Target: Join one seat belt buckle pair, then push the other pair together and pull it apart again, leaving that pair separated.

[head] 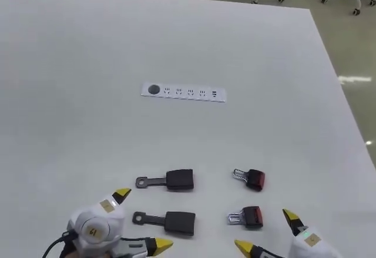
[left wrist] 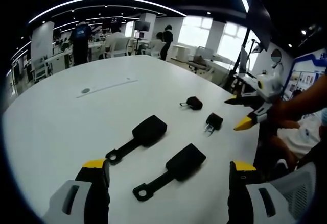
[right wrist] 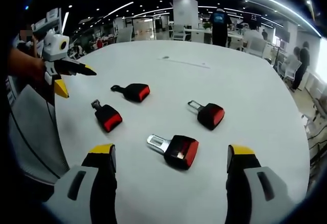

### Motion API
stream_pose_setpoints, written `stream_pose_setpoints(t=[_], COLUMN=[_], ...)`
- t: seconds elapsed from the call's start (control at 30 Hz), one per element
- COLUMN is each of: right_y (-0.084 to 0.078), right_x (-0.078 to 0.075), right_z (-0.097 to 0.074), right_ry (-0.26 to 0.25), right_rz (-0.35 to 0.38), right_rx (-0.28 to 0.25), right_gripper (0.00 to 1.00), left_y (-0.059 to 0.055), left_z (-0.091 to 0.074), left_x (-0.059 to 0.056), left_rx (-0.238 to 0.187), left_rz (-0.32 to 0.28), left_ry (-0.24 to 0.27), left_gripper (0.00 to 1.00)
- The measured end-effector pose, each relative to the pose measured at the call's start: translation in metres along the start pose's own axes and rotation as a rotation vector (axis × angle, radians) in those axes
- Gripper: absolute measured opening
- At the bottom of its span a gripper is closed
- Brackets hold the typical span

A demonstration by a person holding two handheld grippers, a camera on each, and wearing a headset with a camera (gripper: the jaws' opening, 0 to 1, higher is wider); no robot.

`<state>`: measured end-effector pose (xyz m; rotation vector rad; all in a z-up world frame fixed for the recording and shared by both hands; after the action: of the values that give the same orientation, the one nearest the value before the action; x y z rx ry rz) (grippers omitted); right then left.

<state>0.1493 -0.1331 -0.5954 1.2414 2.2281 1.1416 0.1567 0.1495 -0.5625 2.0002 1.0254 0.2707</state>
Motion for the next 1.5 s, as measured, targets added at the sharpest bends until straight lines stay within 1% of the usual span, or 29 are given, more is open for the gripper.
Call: stream_pose_setpoints(t=[0.03, 0.17, 0.23, 0.27, 0.37, 0.43, 0.57, 0.7, 0.83, 0.93, 1.0, 1.03, 1.1, 1.17, 1.2, 1.27, 1.3, 1.37, 1.4, 1.43, 1.5], right_y=[0.000, -0.002, -0.002, -0.002, -0.004, -0.005, -0.005, -0.005, -0.001, 0.000, -0.002, -0.002, -0.003, -0.006, -0.007, -0.008, -0.010, -0.012, -0.012, -0.012, -0.013], right_x=[-0.001, -0.004, -0.004, -0.003, -0.004, -0.005, -0.006, -0.009, -0.011, -0.012, -0.014, -0.013, -0.014, -0.015, -0.015, -0.015, -0.016, -0.017, -0.018, -0.020, -0.022], right_z=[0.002, 0.008, 0.013, 0.015, 0.021, 0.026, 0.033, 0.038, 0.041, 0.043, 0.045, 0.045, 0.046, 0.047, 0.047, 0.047, 0.047, 0.048, 0.049, 0.050, 0.052], right_ry=[0.003, 0.012, 0.019, 0.023, 0.038, 0.049, 0.068, 0.085, 0.110, 0.147, 0.178, 0.187, 0.220, 0.263, 0.280, 0.314, 0.340, 0.370, 0.377, 0.394, 0.420], right_rz=[0.001, 0.001, 0.001, 0.000, -0.003, -0.006, -0.014, -0.029, -0.049, -0.067, -0.085, -0.089, -0.118, -0.153, -0.169, -0.228, -0.258, -0.277, -0.284, -0.292, -0.326], right_rx=[0.002, 0.004, 0.011, 0.015, 0.024, 0.032, 0.038, 0.046, 0.053, 0.064, 0.077, 0.081, 0.095, 0.115, 0.126, 0.159, 0.173, 0.193, 0.193, 0.208, 0.225], right_gripper=[0.90, 0.90, 0.90, 0.90, 0.89, 0.89, 0.88, 0.87, 0.85, 0.85, 0.84, 0.84, 0.83, 0.81, 0.81, 0.79, 0.77, 0.74, 0.73, 0.73, 0.70], left_y=[0.000, -0.006, -0.005, -0.008, -0.005, -0.006, -0.008, -0.014, -0.015, -0.017, -0.017, -0.018, -0.021, -0.023, -0.024, -0.026, -0.028, -0.031, -0.033, -0.036, -0.037], left_z=[0.002, 0.010, 0.014, 0.017, 0.021, 0.025, 0.035, 0.043, 0.050, 0.055, 0.058, 0.060, 0.063, 0.067, 0.068, 0.072, 0.074, 0.077, 0.079, 0.081, 0.084], left_x=[-0.001, 0.001, 0.001, 0.002, 0.003, 0.006, 0.002, 0.001, -0.001, -0.002, -0.004, -0.005, -0.006, -0.007, -0.007, -0.008, -0.008, -0.008, -0.008, -0.008, -0.008], left_rx=[0.002, 0.023, 0.033, 0.037, 0.043, 0.041, 0.067, 0.082, 0.101, 0.109, 0.120, 0.130, 0.146, 0.160, 0.163, 0.175, 0.184, 0.209, 0.223, 0.237, 0.240], left_rz=[0.002, 0.019, 0.028, 0.031, 0.034, 0.040, 0.071, 0.096, 0.134, 0.140, 0.163, 0.186, 0.233, 0.268, 0.275, 0.318, 0.346, 0.389, 0.402, 0.423, 0.446], left_ry=[-0.004, -0.023, -0.035, -0.038, -0.045, -0.052, -0.075, -0.099, -0.133, -0.160, -0.178, -0.202, -0.226, -0.247, -0.252, -0.273, -0.287, -0.312, -0.318, -0.333, -0.346], left_gripper=[0.99, 0.98, 0.98, 0.98, 0.97, 0.97, 0.96, 0.95, 0.92, 0.89, 0.87, 0.85, 0.82, 0.81, 0.81, 0.79, 0.78, 0.77, 0.76, 0.75, 0.73])
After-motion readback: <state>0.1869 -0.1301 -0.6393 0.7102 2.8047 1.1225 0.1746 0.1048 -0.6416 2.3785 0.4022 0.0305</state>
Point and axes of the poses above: the centre of the closed fingertips' face, and the gripper's own axes: z roughly forward along the fingers, x roughly to its left, y roughly out of its top, the point moved 5 cm from there along -z, roughly backward along the fingers, and after that the axes turned 3 degrees about y, right-handed, at the moved point
